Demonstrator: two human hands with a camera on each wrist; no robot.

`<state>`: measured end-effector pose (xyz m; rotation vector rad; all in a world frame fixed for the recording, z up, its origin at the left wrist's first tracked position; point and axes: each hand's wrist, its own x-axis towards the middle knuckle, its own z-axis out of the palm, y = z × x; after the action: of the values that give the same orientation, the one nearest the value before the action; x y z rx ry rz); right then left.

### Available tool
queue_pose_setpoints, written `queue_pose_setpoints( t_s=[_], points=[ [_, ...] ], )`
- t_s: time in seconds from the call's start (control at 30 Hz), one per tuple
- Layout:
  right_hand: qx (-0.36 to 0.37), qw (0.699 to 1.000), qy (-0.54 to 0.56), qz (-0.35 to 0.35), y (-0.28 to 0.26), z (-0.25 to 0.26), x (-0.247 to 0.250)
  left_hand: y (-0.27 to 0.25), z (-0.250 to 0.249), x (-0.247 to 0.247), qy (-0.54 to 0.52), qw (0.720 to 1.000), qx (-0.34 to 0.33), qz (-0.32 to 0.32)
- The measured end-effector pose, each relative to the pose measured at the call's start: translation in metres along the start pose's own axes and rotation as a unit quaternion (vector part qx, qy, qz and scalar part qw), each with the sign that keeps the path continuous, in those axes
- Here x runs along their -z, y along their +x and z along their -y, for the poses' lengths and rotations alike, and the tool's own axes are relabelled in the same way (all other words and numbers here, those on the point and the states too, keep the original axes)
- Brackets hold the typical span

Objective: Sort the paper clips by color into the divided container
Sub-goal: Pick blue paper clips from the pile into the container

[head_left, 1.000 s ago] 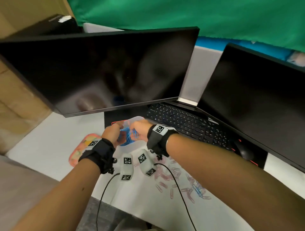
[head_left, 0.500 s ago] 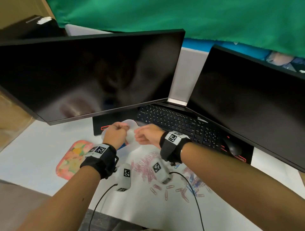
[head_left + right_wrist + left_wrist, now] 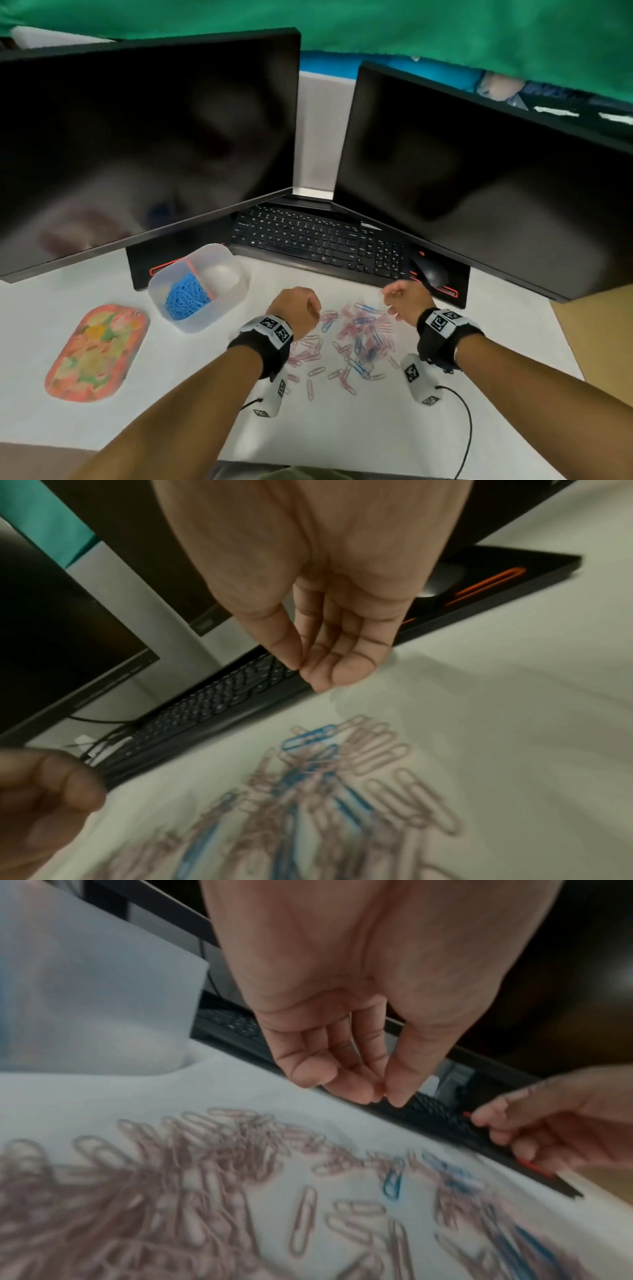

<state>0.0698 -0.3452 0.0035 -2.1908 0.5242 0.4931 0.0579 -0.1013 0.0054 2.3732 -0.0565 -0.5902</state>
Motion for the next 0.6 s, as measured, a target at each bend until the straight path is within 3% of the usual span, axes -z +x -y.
queue_pose_setpoints(
  t_s=[0.13, 0.3, 0.43, 0.6],
  points=[
    [0.020, 0.996, -0.083, -0.026, -0.010, -0.016, 0.003, 0.011, -0.008, -0.034, 0.126, 0.991, -0.001, 0.037],
    [0.082, 0.985, -0.154, 0.005, -0.012, -0.015, -0.006, 0.014, -0.008, -0.057, 0.230, 0.973, -0.017, 0.025],
    [0.152, 0.961, -0.227, 0.029, -0.002, -0.005, -0.014, 0.012, -0.007, -0.057, 0.234, 0.972, -0.011, 0.028],
    [0.161, 0.947, -0.272, 0.054, 0.011, -0.004, -0.028, 0.006, -0.004, -0.046, 0.147, 0.989, 0.018, 0.026]
  ],
)
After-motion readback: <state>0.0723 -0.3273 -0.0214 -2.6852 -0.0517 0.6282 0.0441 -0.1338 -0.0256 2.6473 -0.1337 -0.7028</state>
